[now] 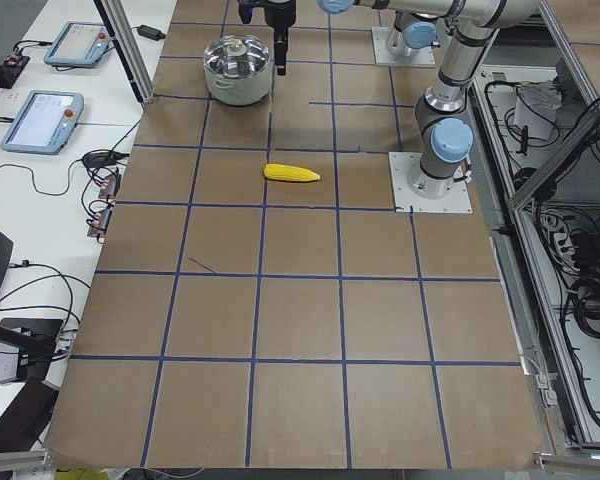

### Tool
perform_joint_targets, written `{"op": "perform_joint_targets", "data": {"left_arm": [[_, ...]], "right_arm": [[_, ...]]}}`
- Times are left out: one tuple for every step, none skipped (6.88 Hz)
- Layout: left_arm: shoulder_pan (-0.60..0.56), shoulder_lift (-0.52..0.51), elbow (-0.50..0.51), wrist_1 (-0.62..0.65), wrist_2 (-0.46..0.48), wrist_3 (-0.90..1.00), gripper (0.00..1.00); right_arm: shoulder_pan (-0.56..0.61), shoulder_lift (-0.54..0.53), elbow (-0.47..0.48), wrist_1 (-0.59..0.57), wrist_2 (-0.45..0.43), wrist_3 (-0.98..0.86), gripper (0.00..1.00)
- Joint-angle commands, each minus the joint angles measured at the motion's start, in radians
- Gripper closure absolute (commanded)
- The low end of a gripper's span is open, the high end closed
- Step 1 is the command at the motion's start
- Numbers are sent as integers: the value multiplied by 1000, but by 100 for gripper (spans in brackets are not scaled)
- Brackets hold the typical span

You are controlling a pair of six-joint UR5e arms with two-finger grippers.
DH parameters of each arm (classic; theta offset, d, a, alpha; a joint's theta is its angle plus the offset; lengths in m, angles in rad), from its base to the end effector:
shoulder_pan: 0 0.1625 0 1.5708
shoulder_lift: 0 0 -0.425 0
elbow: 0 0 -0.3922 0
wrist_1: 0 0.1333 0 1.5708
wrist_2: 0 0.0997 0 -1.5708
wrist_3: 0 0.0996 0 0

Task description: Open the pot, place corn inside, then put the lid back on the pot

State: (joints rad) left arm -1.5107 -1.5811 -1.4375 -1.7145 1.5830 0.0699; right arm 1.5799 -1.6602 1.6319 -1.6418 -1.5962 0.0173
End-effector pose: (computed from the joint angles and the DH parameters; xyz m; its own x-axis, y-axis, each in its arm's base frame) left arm -0.1023 -0.4983 0.5340 -0.9999 0.0100 -0.0107 0.0098 0.9997 0.0215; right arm 0.1350 -0.4620 0.5077 -0.9997 0.0106 0.0236 0.0082 0.9950 -0.0996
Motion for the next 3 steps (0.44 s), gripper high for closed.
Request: {"op": "perform_joint_targets", "data": {"left_arm": [[-3, -7, 3, 1, -1, 4, 0], [-3, -11, 3, 1, -5, 4, 0], [-3, -11, 2, 0, -8, 4, 0]], "right_arm": [[0, -1, 26, -27, -1, 0, 0], [0, -1, 32, -29, -1, 0, 0], [0, 0, 34, -32, -1, 1, 0]]}}
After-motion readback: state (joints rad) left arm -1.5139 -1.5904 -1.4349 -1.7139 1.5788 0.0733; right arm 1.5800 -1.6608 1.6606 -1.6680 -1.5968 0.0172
